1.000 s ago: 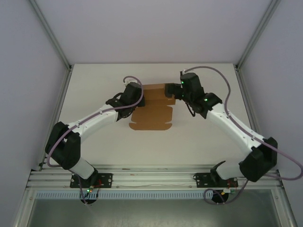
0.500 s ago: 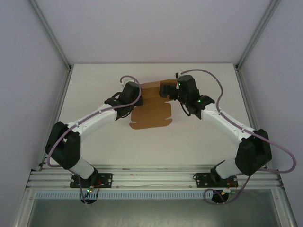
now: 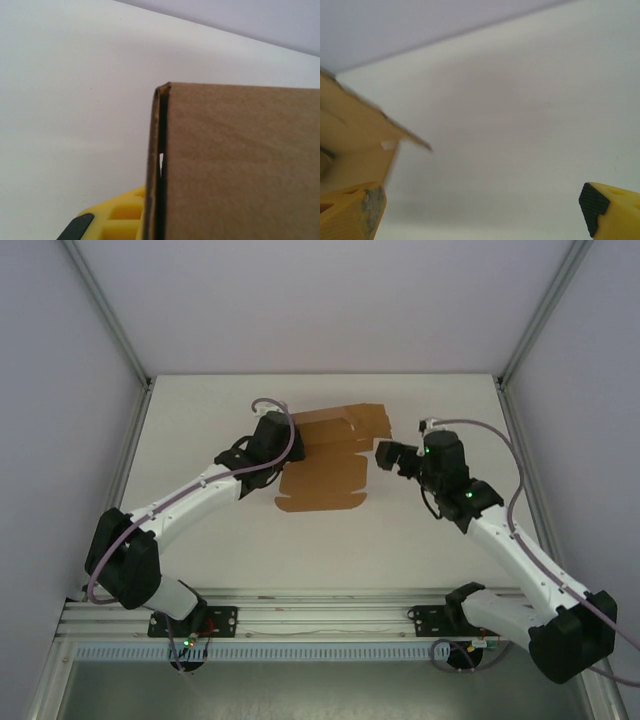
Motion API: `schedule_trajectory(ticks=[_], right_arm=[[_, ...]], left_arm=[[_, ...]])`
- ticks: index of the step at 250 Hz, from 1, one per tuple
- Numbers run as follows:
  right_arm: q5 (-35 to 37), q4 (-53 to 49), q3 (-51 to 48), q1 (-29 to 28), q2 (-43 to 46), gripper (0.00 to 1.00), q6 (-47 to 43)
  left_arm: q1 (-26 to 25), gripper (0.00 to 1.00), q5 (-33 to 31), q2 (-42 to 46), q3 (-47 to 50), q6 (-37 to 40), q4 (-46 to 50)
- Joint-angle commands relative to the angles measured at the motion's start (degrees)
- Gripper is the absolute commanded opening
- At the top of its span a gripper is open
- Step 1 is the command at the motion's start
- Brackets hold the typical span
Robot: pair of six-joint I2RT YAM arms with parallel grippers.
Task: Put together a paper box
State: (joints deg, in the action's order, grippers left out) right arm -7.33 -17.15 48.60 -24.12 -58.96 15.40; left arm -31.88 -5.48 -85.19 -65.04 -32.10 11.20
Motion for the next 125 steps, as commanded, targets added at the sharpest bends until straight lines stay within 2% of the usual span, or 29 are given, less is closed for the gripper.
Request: schedule_trajectory(ticks=[1, 62, 125], right_arm=[[-1.14, -3.73, -1.17, -0.15, -0.33, 1.00, -0.12], [-2.37, 6.23, 2.17, -0.21, -5.64, 1.00, 0.29], [0.11, 6.35, 5.45, -0.19, -9.23, 1.00, -1.25]], left_arm=[[-0.01, 0.00, -1.44, 1.52, 0.79, -0.42, -1.03], [-0.03, 0.00, -0.90, 1.31, 0.96, -0.51, -0.73], [-0.02, 0.00, -0.89, 0.74, 1.09, 0.19, -0.38]])
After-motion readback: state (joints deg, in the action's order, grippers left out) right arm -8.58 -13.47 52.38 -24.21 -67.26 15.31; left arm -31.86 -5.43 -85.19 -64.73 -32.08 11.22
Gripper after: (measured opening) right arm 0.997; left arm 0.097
